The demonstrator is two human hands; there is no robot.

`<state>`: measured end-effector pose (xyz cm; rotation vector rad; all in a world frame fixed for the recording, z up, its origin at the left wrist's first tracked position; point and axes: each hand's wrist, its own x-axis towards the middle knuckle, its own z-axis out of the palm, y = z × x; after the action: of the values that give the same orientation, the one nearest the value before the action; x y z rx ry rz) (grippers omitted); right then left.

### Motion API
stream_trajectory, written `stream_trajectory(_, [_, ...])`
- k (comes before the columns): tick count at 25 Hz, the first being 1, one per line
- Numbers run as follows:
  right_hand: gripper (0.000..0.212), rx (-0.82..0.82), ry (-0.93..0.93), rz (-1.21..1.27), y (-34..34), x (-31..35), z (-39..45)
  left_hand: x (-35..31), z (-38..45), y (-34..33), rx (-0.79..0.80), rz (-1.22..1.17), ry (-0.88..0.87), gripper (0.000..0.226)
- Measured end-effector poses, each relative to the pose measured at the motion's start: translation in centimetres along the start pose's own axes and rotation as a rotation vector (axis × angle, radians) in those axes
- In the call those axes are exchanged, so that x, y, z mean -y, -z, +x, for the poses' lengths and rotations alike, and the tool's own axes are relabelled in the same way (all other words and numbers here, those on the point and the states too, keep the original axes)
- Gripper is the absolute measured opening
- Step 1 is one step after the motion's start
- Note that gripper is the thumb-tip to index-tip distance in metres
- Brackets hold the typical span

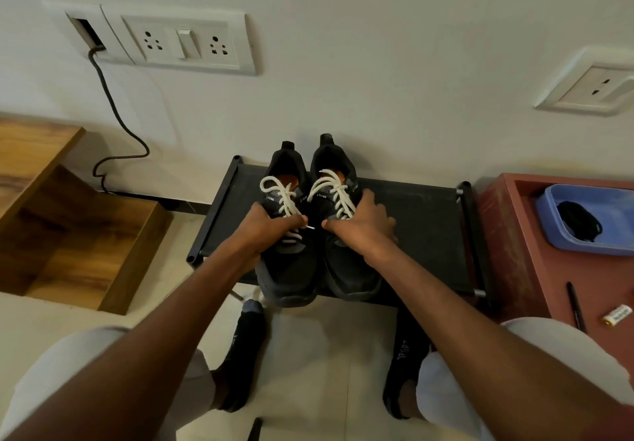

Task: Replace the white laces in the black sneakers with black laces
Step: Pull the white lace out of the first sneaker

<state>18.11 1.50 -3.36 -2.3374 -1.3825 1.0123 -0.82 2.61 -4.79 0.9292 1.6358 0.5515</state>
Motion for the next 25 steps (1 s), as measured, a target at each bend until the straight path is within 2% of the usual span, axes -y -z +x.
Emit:
stream_trajectory(3, [0.103,-0.038,-0.031,0.029,0.0,-0.2,-0.5,-0.5,0.1,-0.6,-0.027,-0.054,-0.026,0.082])
stream_trajectory(6, [0.105,-0.048,-0.064,0.099,0.2,-1.0,-0.6,-1.5,0.5,-0.7,0.052,-0.011,-0.032,0.080])
stream_trajectory(11, [0.102,-0.074,-0.075,0.078,-0.4,-0.7,-0.5,-2.0,0.8,-0.5,0.135,0.080,0.019,0.073])
stream_trajectory(14, [0.102,-0.074,-0.085,0.164,-0.5,-1.0,-0.2,-2.3,0.7,-0.1,0.150,0.088,-0.017,0.057])
stream_trajectory(17, [0.103,-0.057,-0.067,0.222,-0.7,-1.1,-0.3,-3.0,0.8,0.3,0.150,0.131,-0.074,0.031])
stream_trajectory(20, [0.102,-0.071,-0.093,0.319,-0.7,-0.6,-0.4,-4.0,0.7,0.6,0.093,0.202,-0.064,0.028])
stream_trajectory(22, [0.102,-0.082,-0.090,0.218,-0.8,-0.7,-0.6,-4.6,0.8,0.8,0.108,0.277,-0.029,0.022])
stream_trajectory(23, [0.103,-0.071,-0.074,0.152,-0.9,-0.8,-0.6,-4.7,1.0,1.1,0.113,0.317,-0.039,0.021])
stream_trajectory(24, [0.106,-0.043,-0.062,0.112,-0.9,-1.0,-0.4,-4.9,1.2,1.3,0.118,0.356,-0.059,0.031])
stream_trajectory(25, [0.109,-0.007,-0.054,0.101,-0.6,-1.1,-0.2,-5.1,1.5,1.4,0.092,0.417,-0.103,0.053])
